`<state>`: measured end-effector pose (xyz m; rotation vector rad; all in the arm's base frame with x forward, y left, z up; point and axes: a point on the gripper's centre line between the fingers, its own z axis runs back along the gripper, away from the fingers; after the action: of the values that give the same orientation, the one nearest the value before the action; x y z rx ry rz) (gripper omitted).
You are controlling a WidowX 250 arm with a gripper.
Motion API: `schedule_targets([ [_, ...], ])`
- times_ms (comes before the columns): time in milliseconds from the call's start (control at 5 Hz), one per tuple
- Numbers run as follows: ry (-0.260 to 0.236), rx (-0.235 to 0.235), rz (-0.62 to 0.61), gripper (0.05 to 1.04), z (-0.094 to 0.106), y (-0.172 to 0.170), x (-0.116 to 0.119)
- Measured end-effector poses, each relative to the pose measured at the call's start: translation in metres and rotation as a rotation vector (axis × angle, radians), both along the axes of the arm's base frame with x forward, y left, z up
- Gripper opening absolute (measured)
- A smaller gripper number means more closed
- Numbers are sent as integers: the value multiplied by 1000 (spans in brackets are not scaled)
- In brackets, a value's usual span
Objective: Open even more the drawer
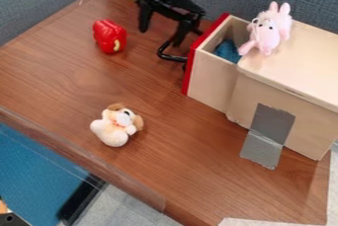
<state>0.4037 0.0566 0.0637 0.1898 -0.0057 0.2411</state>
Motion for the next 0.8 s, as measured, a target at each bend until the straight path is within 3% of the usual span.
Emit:
schedule_targets([
  [400,67,-37,20,969,-29,-2,-7],
  [800,66,-42,24,385,-32,-3,-9],
])
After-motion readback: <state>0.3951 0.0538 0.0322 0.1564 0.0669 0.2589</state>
